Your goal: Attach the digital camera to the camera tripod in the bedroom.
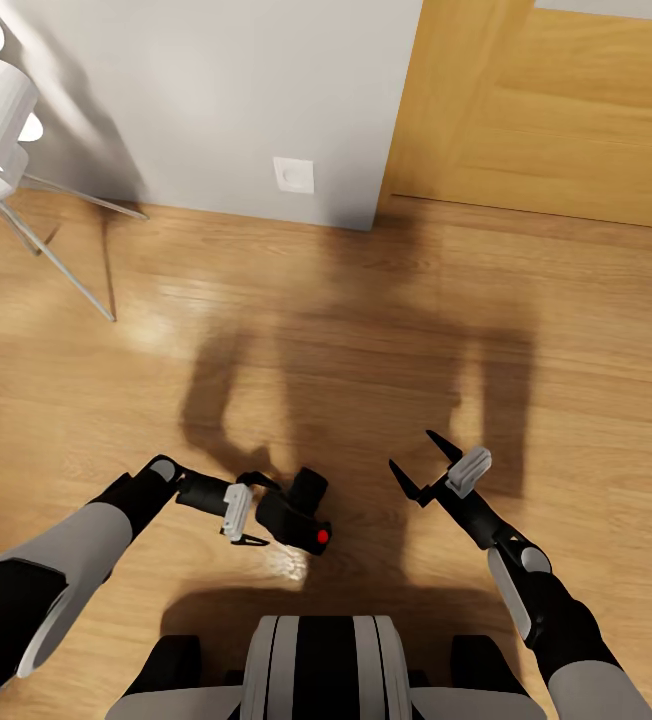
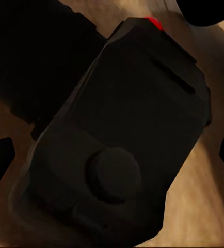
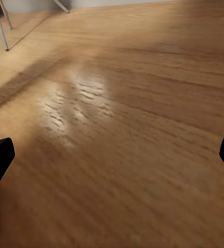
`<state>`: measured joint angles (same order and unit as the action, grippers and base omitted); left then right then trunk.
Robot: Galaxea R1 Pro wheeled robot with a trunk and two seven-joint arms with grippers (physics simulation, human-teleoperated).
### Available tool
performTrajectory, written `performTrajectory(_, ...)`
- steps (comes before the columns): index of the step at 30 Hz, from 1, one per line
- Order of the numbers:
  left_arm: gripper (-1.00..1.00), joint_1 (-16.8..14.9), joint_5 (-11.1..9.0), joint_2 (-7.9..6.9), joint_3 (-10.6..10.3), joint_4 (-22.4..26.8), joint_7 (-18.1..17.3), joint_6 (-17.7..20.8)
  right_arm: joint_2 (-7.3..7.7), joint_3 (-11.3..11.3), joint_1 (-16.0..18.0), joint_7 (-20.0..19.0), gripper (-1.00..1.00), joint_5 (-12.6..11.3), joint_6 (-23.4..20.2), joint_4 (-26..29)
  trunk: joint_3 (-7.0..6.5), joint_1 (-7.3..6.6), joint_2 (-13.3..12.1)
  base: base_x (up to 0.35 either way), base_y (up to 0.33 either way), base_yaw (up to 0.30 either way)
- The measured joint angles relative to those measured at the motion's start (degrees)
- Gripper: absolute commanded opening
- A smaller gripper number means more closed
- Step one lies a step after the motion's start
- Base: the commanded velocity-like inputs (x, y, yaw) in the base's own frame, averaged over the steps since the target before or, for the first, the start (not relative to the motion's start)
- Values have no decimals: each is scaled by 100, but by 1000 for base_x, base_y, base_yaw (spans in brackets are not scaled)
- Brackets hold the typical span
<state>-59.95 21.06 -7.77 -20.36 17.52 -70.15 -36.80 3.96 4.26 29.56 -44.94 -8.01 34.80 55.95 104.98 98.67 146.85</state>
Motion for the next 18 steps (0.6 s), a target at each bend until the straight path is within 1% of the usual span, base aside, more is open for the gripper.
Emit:
performTrajectory(11,100,0,-1,-56,-23,-11,52,59,0,0,3,0,100,0,0,1,0,0,0,0,0,0)
performTrajectory(12,-100,0,-1,-57,-23,-11,52,104,0,0,3,2,100,0,0,0,0,0,0,0,0,0)
performTrajectory(18,-100,0,-16,-57,-30,-11,46,228,0,0,0,3,100,0,0,1,0,0,0,0,0,0)
